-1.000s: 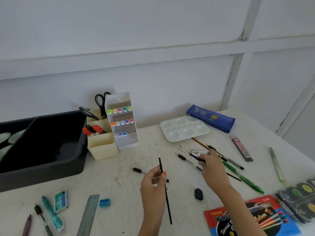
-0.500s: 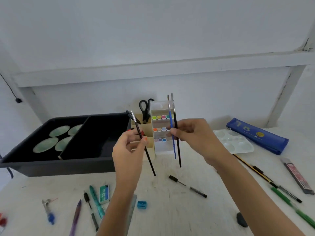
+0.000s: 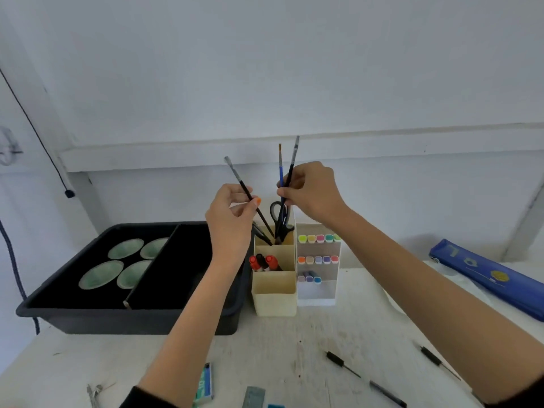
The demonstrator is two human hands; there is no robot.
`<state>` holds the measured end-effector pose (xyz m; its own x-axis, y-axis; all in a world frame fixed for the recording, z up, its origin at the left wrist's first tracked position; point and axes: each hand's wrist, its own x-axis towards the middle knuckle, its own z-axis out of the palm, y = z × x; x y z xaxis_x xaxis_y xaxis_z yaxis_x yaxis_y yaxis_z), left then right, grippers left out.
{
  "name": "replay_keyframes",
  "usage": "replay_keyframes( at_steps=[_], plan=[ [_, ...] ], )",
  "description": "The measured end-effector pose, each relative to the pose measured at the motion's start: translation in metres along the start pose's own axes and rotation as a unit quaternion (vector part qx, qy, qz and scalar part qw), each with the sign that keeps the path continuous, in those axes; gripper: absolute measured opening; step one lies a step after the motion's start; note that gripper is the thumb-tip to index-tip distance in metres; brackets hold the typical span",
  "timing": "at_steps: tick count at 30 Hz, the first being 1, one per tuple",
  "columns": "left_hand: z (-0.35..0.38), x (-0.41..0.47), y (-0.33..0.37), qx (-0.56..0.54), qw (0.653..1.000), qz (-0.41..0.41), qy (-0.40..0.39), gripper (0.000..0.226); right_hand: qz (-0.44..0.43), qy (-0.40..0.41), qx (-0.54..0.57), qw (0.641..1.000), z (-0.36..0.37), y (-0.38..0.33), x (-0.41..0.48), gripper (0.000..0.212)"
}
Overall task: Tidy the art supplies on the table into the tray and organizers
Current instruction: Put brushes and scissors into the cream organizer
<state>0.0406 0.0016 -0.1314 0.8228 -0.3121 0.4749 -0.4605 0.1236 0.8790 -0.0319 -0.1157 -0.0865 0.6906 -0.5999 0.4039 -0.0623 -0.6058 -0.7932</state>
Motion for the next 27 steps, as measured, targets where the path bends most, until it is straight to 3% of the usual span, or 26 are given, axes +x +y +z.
replay_keyframes(
  at_steps=[9,15,21,25,27],
  plan=[
    [0.030,0.037,-0.058,0.046,0.996,-0.047,-0.054,0.015,0.013,-0.073,-0.203,0.976,0.044,0.034,0.056,0.009],
    [0.049,0.040,-0.075,0.051,0.991,-0.078,-0.093,0.017,0.047,-0.094,-0.266,0.958,0.050,0.051,0.062,0.012],
    [0.058,0.038,-0.083,0.061,0.982,-0.095,-0.153,0.022,0.030,-0.122,-0.282,0.951,0.050,0.055,0.060,0.017],
    [0.052,0.039,-0.077,0.140,0.971,-0.060,-0.185,0.054,0.021,-0.114,-0.236,0.965,0.046,0.057,0.060,0.026],
    [0.045,0.038,-0.075,0.167,0.969,-0.027,-0.182,0.058,0.002,-0.087,-0.235,0.968,0.043,0.056,0.061,0.024]
  ],
)
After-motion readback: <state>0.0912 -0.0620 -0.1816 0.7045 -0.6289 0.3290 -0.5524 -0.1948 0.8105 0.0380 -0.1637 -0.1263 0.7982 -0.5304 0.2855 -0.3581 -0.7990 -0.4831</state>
